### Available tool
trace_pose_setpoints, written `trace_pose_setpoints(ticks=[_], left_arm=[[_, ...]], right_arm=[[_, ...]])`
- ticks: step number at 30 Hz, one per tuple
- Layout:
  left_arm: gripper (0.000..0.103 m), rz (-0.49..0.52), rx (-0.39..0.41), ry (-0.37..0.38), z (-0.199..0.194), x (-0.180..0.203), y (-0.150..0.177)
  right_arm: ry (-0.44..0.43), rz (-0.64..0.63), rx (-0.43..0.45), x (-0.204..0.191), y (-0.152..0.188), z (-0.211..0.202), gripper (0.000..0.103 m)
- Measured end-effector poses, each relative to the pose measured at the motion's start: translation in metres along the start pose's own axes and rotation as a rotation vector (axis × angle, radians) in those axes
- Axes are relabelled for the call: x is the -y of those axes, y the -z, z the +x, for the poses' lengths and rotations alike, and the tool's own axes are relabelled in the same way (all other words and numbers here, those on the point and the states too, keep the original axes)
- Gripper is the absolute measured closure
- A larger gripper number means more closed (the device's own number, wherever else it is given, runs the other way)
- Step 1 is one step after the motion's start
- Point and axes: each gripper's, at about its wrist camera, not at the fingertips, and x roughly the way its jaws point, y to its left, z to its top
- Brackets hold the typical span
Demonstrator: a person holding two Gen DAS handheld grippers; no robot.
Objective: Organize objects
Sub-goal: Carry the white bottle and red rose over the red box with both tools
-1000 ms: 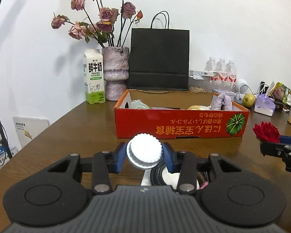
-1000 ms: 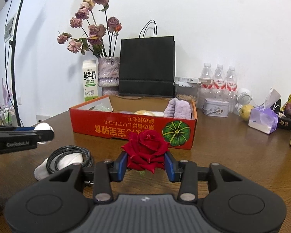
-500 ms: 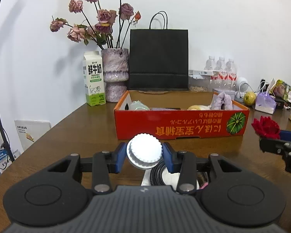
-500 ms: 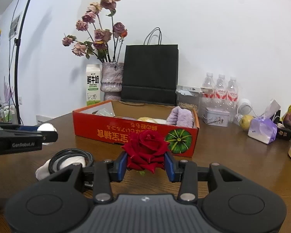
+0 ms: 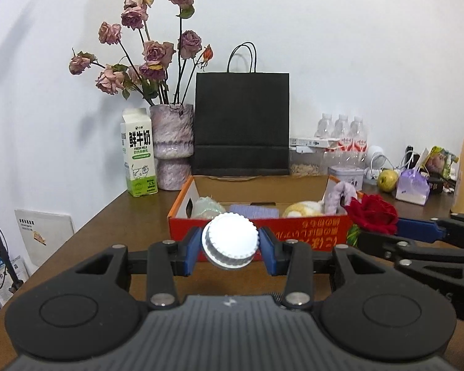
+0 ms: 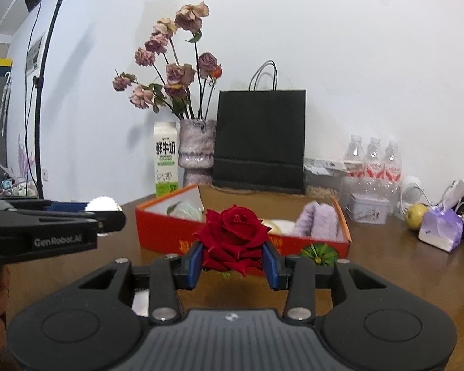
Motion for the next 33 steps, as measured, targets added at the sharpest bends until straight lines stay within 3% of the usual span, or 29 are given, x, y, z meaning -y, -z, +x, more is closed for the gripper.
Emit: trace_pose_setpoints(ticks=[11,33], left_arm=[[0.062,-0.026,-0.025,0.006,0.03,-0.002,-0.022],[0.062,-0.074,-0.021,-0.014,0.101,-0.001,-0.054]], right_arm=[[-0.006,0.011,0.035,-0.006,-0.031,0.025,0.064],[0.001,0.1,0.026,0.016,-0.049,0.102,0.064]])
